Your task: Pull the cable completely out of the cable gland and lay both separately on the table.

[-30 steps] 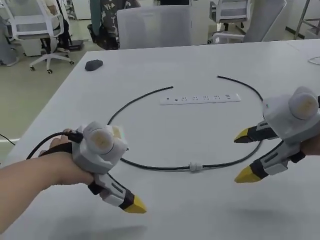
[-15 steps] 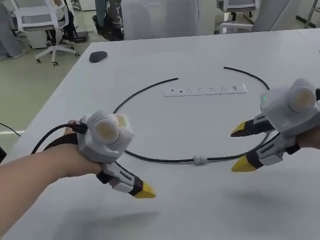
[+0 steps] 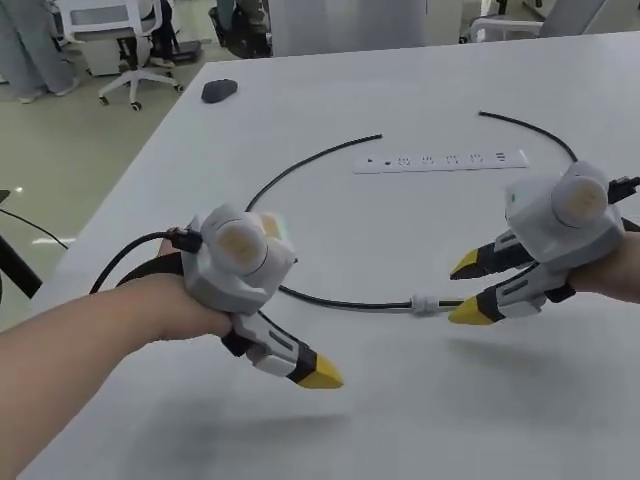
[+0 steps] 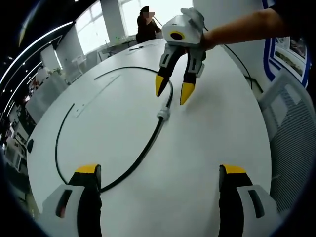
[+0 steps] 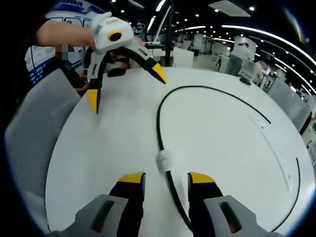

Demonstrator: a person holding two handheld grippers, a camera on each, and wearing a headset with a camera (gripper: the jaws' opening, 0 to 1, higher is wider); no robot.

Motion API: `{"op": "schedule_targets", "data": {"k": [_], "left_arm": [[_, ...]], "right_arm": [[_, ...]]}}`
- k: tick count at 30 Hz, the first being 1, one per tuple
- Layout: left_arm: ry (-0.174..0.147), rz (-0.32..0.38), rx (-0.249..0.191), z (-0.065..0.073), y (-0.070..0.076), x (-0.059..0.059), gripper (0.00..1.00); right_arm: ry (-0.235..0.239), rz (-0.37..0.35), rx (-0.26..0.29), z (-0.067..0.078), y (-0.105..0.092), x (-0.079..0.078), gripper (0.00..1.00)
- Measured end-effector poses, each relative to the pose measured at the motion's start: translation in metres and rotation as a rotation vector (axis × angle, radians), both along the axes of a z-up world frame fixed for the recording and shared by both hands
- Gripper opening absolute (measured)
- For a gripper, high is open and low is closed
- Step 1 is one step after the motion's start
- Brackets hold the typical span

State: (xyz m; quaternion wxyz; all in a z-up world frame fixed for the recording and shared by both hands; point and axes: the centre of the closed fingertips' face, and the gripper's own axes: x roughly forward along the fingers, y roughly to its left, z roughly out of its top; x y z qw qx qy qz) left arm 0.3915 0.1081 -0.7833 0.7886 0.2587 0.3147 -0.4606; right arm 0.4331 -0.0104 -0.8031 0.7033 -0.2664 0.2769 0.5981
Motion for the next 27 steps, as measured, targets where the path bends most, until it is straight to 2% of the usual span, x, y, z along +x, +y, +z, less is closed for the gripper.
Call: {"op": "schedule_targets", "data": {"k": [5, 8, 10, 13, 16, 20, 22, 23, 25, 27], "left_arm": [[0.022, 0.010, -0.034, 0.002, -0.004, -0.002, 0.99], [0.049, 0.012, -0.051, 0.000, -0.005, -0.006, 0.99], [0.048, 0.016, -0.050, 0.000, -0.005, -0.005, 0.99], [0.025, 0.032, -0.056, 0.001, -0.004, -0.002, 1.00], [0.039, 0.044, -0.075, 0.003, -0.006, -0.003, 1.00], [0.030, 0.058, -0.086, 0.006, -0.007, 0.000, 1.00], [0.051, 0.077, -0.128, 0.010, -0.013, -0.001, 0.99], [0.050, 0.077, -0.133, 0.010, -0.014, -0.001, 0.99], [0.055, 0.077, -0.141, 0.011, -0.016, -0.002, 0.99], [0.060, 0.077, -0.142, 0.010, -0.018, -0.003, 0.99]], "right_arm": [[0.041, -0.004, 0.040, -0.005, 0.011, 0.001, 0.27], [0.035, 0.017, 0.025, -0.011, 0.014, 0.001, 0.25], [0.037, 0.025, 0.026, -0.013, 0.015, 0.001, 0.25], [0.044, 0.034, 0.035, -0.016, 0.016, 0.001, 0.25], [0.043, 0.054, 0.022, -0.021, 0.015, -0.001, 0.23], [0.044, 0.054, 0.048, -0.019, 0.020, 0.002, 0.19], [0.047, 0.056, 0.048, -0.020, 0.020, 0.001, 0.15], [0.049, 0.059, 0.047, -0.020, 0.020, 0.000, 0.10], [0.037, 0.061, 0.058, -0.021, 0.021, -0.002, 0.10], [0.048, 0.051, 0.069, -0.021, 0.021, -0.004, 0.09]]}}
